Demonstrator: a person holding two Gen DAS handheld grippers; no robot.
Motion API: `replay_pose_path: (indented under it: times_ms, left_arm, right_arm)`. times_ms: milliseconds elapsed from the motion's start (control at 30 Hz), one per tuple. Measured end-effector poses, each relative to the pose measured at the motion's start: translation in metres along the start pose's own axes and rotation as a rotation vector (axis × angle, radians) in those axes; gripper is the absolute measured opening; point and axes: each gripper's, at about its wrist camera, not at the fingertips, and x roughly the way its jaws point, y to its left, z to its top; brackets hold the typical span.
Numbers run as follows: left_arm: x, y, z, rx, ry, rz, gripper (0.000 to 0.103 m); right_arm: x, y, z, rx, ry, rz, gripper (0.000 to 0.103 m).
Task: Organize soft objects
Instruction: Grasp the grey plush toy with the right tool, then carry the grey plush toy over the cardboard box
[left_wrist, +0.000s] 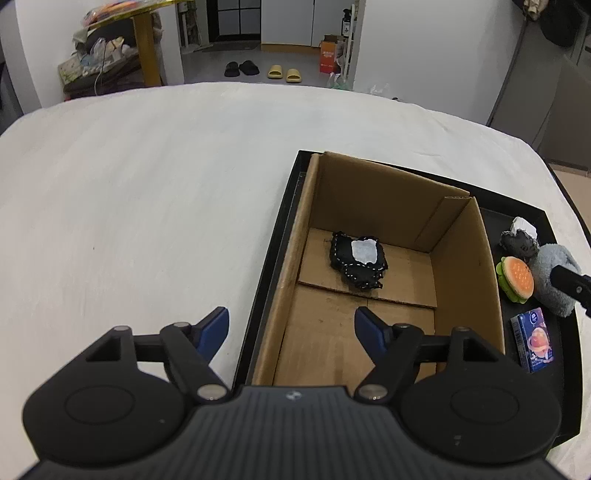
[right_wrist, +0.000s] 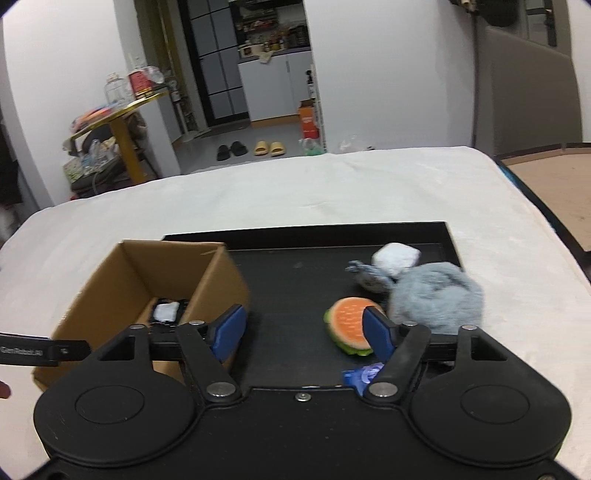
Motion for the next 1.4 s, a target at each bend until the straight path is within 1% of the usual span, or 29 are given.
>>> replay_pose_path:
  times_ms: [67,200,333,467,567,733,1000,1033,1100,1133,1167,1200,1267,1400]
  left_arm:
    - [0.001,-0.004,0.001,0.012,-0.005,0.007,0.075]
    - [0.003,-0.011,0.002,0.024,-0.014,0.023,0.076]
    - [0.005,-0.02,0.002,0.04,-0.019,0.039,0.077]
    - [0.01,-0.03,0.002,0.067,-0.017,0.046,0.077]
    - [0.013,-0.035,0.002,0.081,-0.016,0.063,0.078]
    - [0.017,-0.042,0.002,0.104,-0.018,0.096,0.078]
    - [0.021,-0.049,0.003,0.126,-0.019,0.122,0.079]
    - [0.021,-0.049,0.003,0.127,-0.017,0.123,0.079]
    - [0.021,-0.05,0.003,0.131,-0.016,0.126,0.079]
    - [0.021,-0.051,0.002,0.132,-0.015,0.127,0.079]
    - [0.02,-0.051,0.003,0.134,-0.015,0.128,0.079]
    - [0.02,-0.051,0.003,0.135,-0.016,0.129,0.079]
    - [0.019,-0.05,0.003,0.134,-0.017,0.131,0.079]
    - [0.018,-0.049,0.003,0.127,-0.018,0.132,0.079]
  right_arm:
    - [0.001,-0.009,-0.001,0.007,-0.009,-0.02,0.076]
    - [0.003,-0.025,-0.003,0.009,-0.015,-0.059,0.078]
    - [0.007,-0.04,-0.004,0.002,-0.025,-0.116,0.088]
    - [0.014,-0.056,-0.006,0.006,-0.018,-0.158,0.093]
    - [0.024,-0.068,-0.008,-0.001,0.001,-0.18,0.094]
    - [0.037,-0.078,-0.012,-0.028,0.025,-0.203,0.096]
    - [0.054,-0.079,-0.016,-0.088,0.045,-0.207,0.096]
    - [0.054,-0.078,-0.016,-0.096,0.04,-0.211,0.095]
    - [0.056,-0.078,-0.016,-0.108,0.04,-0.218,0.086]
    - [0.057,-0.077,-0.016,-0.113,0.046,-0.217,0.075]
    - [0.057,-0.077,-0.017,-0.112,0.048,-0.195,0.069]
    - [0.055,-0.076,-0.017,-0.117,0.046,-0.195,0.068]
    - [0.054,-0.072,-0.018,-0.14,0.043,-0.205,0.062]
    - [0.047,-0.067,-0.019,-0.136,0.034,-0.216,0.059]
